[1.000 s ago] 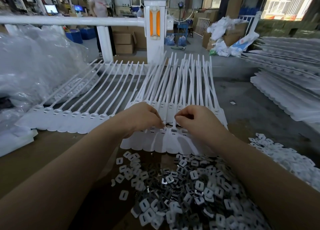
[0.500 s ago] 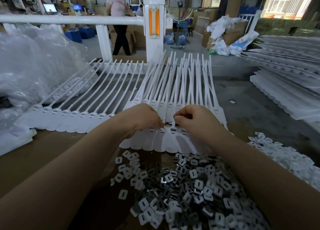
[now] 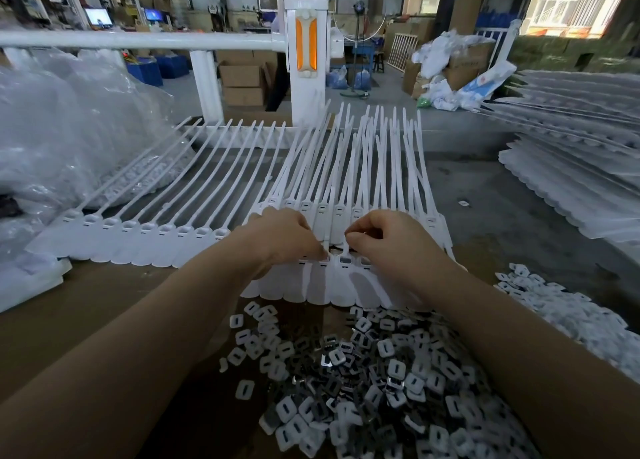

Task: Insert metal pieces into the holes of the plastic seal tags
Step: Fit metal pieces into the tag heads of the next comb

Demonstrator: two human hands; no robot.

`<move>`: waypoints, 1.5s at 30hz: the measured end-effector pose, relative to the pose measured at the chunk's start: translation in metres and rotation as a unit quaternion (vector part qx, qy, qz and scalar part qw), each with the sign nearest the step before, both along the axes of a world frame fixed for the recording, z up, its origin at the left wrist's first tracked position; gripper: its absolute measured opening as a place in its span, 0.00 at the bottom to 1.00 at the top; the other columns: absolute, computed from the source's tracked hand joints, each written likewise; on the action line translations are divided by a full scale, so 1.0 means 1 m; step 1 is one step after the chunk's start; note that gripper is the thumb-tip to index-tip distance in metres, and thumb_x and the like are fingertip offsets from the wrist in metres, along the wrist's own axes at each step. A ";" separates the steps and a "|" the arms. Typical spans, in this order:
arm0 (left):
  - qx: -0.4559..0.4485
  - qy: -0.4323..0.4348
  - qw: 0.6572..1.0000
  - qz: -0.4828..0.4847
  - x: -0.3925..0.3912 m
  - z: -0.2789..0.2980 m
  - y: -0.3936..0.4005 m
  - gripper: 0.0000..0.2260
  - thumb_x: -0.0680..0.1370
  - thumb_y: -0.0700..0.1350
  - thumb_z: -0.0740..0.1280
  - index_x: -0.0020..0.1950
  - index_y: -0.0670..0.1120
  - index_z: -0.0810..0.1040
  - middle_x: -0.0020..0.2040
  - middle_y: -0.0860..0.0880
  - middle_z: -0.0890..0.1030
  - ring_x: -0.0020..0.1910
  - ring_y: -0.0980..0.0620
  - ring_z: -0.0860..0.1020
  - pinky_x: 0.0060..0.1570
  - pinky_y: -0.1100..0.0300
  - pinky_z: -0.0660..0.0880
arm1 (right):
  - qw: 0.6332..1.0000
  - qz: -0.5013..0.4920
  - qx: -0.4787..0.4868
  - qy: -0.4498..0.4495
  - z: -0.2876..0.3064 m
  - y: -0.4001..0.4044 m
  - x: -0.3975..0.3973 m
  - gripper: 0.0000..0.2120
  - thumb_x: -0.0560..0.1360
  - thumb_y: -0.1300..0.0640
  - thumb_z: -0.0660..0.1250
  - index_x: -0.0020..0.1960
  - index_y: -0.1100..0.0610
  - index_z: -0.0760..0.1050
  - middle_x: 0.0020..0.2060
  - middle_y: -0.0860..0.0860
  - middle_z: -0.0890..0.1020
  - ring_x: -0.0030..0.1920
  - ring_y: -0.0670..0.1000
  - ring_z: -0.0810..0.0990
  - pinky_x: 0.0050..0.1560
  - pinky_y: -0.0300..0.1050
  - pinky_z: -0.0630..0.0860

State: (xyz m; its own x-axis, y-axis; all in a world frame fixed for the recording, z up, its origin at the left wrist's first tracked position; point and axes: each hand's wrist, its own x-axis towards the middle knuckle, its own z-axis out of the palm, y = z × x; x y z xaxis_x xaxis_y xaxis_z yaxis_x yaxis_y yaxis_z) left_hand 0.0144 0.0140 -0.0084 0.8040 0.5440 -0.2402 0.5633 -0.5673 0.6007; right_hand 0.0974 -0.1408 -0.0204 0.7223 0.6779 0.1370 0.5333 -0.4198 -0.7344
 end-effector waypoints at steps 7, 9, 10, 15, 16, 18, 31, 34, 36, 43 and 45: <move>0.007 -0.009 1.000 0.015 -0.002 -0.005 0.003 0.15 0.65 0.58 0.78 0.41 0.54 0.75 0.57 0.45 0.77 0.63 0.42 0.72 0.65 0.41 0.70 | 1.000 0.004 0.000 0.003 0.001 0.000 -0.001 0.03 0.78 0.53 0.66 0.47 0.47 0.77 0.44 0.44 0.82 0.45 0.43 0.80 0.52 0.47 0.79; 0.001 -0.012 1.000 0.014 -0.001 -0.006 0.005 0.15 0.65 0.57 0.78 0.41 0.53 0.76 0.56 0.45 0.78 0.62 0.43 0.73 0.64 0.42 0.71 | 1.000 0.003 -0.001 0.003 0.000 0.000 0.000 0.03 0.78 0.54 0.66 0.47 0.47 0.77 0.43 0.44 0.81 0.45 0.44 0.80 0.52 0.46 0.79; -0.011 -0.015 1.000 0.014 0.000 -0.006 0.006 0.14 0.66 0.56 0.78 0.41 0.53 0.77 0.55 0.46 0.78 0.60 0.44 0.74 0.61 0.45 0.73 | 1.000 0.003 -0.001 0.001 0.000 0.000 0.000 0.03 0.78 0.54 0.66 0.47 0.47 0.78 0.43 0.44 0.81 0.44 0.43 0.80 0.51 0.46 0.79; -0.108 -0.040 0.993 0.001 -0.001 -0.001 0.013 0.09 0.72 0.50 0.76 0.40 0.48 0.78 0.40 0.49 0.78 0.39 0.53 0.74 0.37 0.60 0.68 | 1.000 0.007 0.003 -0.002 0.001 0.000 0.001 0.05 0.78 0.55 0.66 0.45 0.46 0.77 0.41 0.42 0.81 0.42 0.42 0.80 0.49 0.44 0.80; -0.113 -0.042 0.993 0.003 -0.001 -0.001 0.013 0.09 0.71 0.49 0.77 0.40 0.47 0.78 0.39 0.50 0.78 0.39 0.53 0.74 0.37 0.60 0.68 | 1.000 0.007 0.004 -0.003 0.001 0.000 0.001 0.05 0.78 0.55 0.66 0.45 0.46 0.77 0.40 0.42 0.81 0.42 0.42 0.80 0.49 0.44 0.80; -0.096 -0.042 0.994 0.004 -0.001 -0.002 0.010 0.11 0.69 0.47 0.79 0.41 0.47 0.78 0.40 0.50 0.79 0.40 0.54 0.74 0.36 0.61 0.68 | 1.000 0.010 0.013 -0.007 0.002 0.000 -0.001 0.06 0.77 0.55 0.66 0.43 0.45 0.78 0.40 0.43 0.82 0.42 0.42 0.81 0.48 0.44 0.80; -0.044 -0.039 0.998 0.022 0.001 -0.006 0.006 0.09 0.68 0.50 0.77 0.40 0.51 0.78 0.54 0.43 0.80 0.63 0.40 0.75 0.63 0.41 0.73 | 0.921 0.379 -0.072 -0.048 0.024 0.000 -0.045 0.09 0.75 0.57 0.71 0.54 0.49 0.84 0.48 0.41 0.84 0.49 0.39 0.80 0.55 0.40 0.76; -0.043 -0.033 0.998 0.011 0.000 -0.003 0.005 0.12 0.67 0.52 0.79 0.40 0.51 0.78 0.53 0.43 0.79 0.63 0.38 0.74 0.63 0.39 0.73 | 0.906 0.401 -0.104 -0.082 0.020 0.003 -0.052 0.12 0.75 0.56 0.71 0.58 0.48 0.82 0.53 0.40 0.83 0.51 0.35 0.78 0.57 0.35 0.73; -0.041 -0.035 0.999 0.006 -0.001 -0.002 0.004 0.13 0.66 0.53 0.79 0.40 0.50 0.78 0.52 0.42 0.79 0.63 0.37 0.74 0.63 0.39 0.73 | 0.903 0.402 -0.115 -0.100 0.020 0.003 -0.053 0.12 0.74 0.55 0.72 0.57 0.46 0.82 0.53 0.39 0.82 0.50 0.33 0.75 0.57 0.32 0.71; -0.046 -0.037 0.998 0.000 -0.001 -0.003 0.006 0.13 0.66 0.52 0.80 0.41 0.50 0.79 0.49 0.45 0.79 0.63 0.37 0.73 0.63 0.38 0.72 | 0.908 0.388 -0.123 -0.097 0.020 0.003 -0.053 0.08 0.73 0.53 0.73 0.52 0.48 0.82 0.47 0.38 0.81 0.48 0.35 0.77 0.53 0.34 0.74; -0.043 -0.035 0.998 -0.001 -0.002 -0.003 0.007 0.13 0.66 0.52 0.80 0.41 0.50 0.79 0.49 0.45 0.79 0.61 0.39 0.74 0.62 0.39 0.73 | 0.913 0.380 -0.120 -0.085 0.019 0.002 -0.053 0.06 0.73 0.53 0.73 0.50 0.48 0.81 0.44 0.37 0.80 0.46 0.35 0.77 0.50 0.31 0.73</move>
State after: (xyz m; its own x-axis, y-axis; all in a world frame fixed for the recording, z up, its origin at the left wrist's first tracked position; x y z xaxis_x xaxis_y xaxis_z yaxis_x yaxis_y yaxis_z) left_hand 0.0127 0.0208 -0.0118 0.8213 0.5226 -0.2290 0.5174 -0.5132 0.6848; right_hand 0.0443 -0.1392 -0.0011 0.0132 0.9998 -0.0153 0.8355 -0.0194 -0.5491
